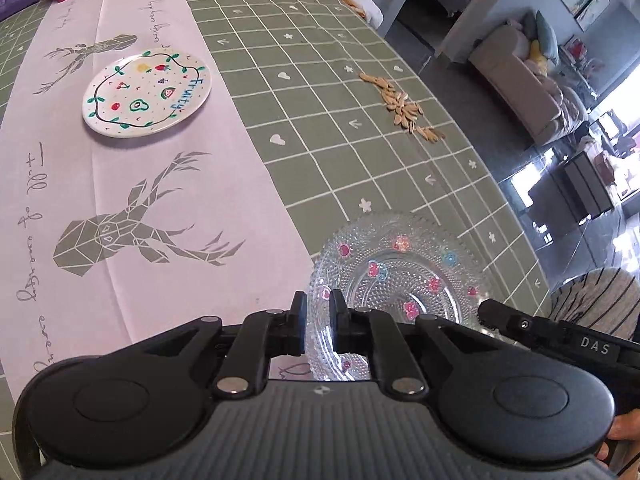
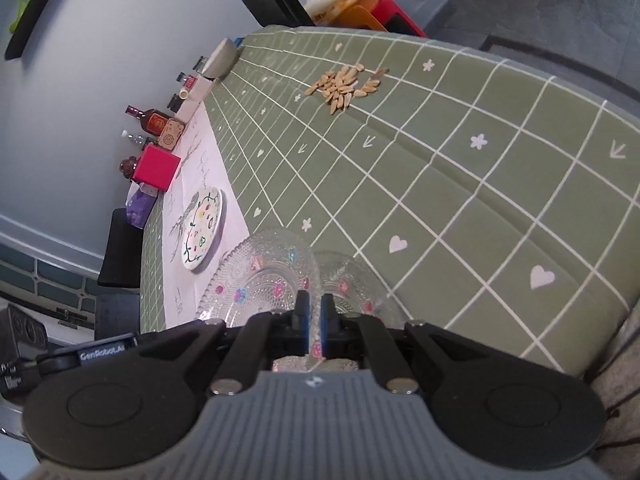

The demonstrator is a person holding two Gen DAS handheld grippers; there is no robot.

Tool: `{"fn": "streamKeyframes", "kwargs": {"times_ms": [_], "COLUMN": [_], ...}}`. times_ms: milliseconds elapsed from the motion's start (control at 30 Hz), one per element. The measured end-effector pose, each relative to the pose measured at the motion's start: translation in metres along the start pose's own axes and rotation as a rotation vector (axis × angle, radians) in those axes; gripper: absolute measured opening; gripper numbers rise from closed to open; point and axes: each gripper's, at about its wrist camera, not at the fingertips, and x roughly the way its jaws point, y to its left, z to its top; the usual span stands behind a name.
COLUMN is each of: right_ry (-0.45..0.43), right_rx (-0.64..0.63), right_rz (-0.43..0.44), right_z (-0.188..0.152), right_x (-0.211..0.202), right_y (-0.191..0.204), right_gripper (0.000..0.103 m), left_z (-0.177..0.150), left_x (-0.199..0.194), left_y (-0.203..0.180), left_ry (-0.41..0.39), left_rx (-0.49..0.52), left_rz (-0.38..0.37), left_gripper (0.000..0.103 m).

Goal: Organize plates and bowls
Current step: 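Lift the glass plate with both grippers and carry it toward the painted fruit plate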

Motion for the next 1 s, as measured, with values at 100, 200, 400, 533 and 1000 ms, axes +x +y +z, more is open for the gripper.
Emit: {"fn": "streamKeyframes", "kwargs": {"times_ms": [100,200,400,533,1000], "right_ry": [-0.025,-0.024,0.016,-0.017,-0.156], "right_rx": [-0.039,-0.037,-0.02,-0.062,-0.424], "right_rz": [-0.02,-0.057,-0.065,-0.08,-0.304], "right_z": [-0.005,-0.008,-0.014,-0.016,-0.042], "right_x": [-0.004,-0.001,0.007,0.005,0.006], "right_y": [-0.001,-0.007,-0.02,-0.015,0.028], "right_gripper": [0.002,0.001,0.002,0.002,0.006], "left_z": [-0.01,-0.016,-0.014,-0.016,-0.021], "left_x": [0.018,0.026,0.027,0.027,0.024], "left_y": [-0.011,-0.02,-0.016,-0.02,-0.033], "left_ry": [0.047,0.035,0.037,0.016,0.002], "left_rx": [0.044,0.076,0.059,0.093,0.163], "left_rz": [0.055,0.102,0.108,0.123,0.14], "left_gripper": [0.008,0.007,0.003,0.004,0.036]}}
